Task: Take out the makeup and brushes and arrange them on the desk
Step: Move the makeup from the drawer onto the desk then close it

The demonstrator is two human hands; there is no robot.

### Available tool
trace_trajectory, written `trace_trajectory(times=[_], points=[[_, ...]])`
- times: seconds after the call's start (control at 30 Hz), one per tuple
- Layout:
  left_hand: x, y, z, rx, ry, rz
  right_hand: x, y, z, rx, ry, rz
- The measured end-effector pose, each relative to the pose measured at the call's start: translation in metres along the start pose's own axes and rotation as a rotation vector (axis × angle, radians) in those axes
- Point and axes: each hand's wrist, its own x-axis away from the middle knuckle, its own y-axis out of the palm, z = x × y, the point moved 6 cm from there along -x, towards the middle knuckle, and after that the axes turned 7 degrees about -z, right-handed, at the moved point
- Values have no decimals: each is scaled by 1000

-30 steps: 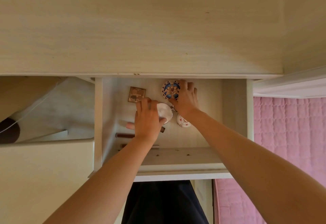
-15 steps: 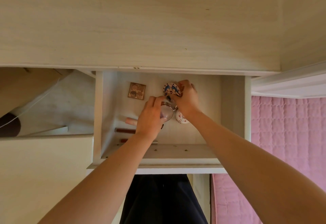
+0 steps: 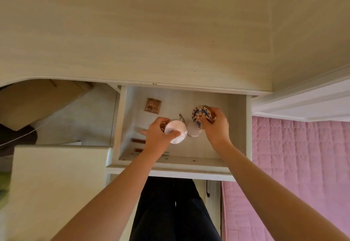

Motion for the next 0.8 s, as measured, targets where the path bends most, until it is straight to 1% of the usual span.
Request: trace_trajectory(times=[0.07,0.13,0.33,0.47,0.7,0.8], points=[[15,-1,-4,155,-87,7,17,-6,2,-77,-4,6],[33,-4,-3,278,-134,46,32,-11,1,-126,-8,-4],[83,-16,7,481,-131,201,70,-23,-8,-254,22,-52],[106,-27,17,631,-130,272,86,-25,-26,-286,-4,-83],[122,-52,29,753,-91,322,100,-12,-56,-283,-37,-152],[112,-73,36,736,-73,331,95,-2,-73,-274,-54,-150]])
